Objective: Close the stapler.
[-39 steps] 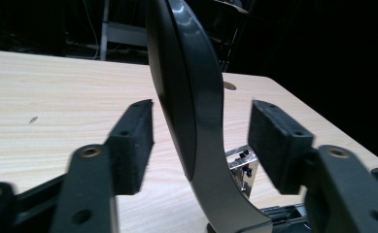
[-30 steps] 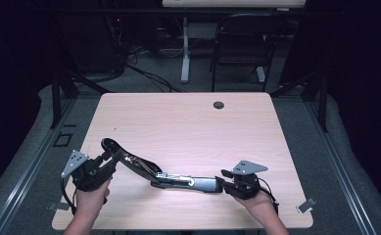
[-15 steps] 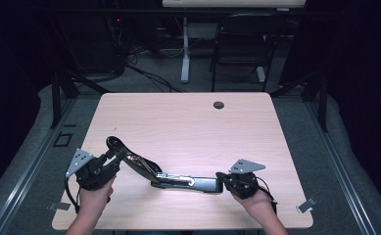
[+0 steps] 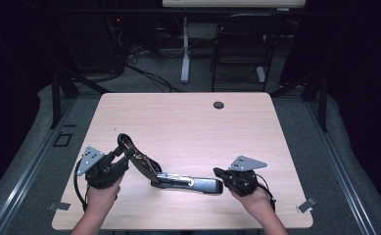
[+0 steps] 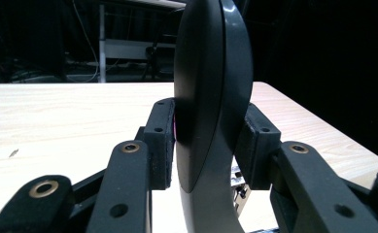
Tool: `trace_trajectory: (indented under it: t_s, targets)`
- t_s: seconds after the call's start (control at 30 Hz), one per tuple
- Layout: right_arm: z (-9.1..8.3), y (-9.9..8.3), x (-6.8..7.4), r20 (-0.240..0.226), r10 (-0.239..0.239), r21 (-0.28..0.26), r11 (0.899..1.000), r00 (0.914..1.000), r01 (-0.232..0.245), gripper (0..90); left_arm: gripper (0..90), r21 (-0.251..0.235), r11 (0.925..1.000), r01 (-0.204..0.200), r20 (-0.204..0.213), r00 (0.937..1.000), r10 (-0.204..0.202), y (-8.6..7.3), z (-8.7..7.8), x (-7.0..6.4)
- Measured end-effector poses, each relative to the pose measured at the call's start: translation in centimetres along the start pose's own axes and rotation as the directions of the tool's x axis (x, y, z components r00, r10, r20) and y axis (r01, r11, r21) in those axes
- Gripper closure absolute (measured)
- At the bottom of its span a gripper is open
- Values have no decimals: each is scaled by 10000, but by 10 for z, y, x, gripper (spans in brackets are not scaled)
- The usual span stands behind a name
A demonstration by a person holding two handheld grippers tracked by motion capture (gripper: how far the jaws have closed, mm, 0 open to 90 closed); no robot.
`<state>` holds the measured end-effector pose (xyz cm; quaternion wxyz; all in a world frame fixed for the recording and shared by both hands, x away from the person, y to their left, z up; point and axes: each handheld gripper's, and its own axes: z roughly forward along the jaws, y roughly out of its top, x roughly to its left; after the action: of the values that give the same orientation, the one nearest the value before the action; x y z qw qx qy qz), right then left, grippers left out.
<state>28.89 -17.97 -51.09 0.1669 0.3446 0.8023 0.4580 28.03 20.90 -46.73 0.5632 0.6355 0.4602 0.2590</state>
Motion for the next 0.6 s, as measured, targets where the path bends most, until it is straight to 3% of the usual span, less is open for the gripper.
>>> trace_trajectory:
  t_s: [0.33,0.6]
  targets:
    - [-1,12,4,-124,-167,-486,9987,9998,161,900,626,2,9986,-519,-218,9984,519,3,5,-18]
    - [8,28,11,-440,-341,-774,9965,9984,306,900,620,63,9968,-803,-309,9963,804,4,9,-30]
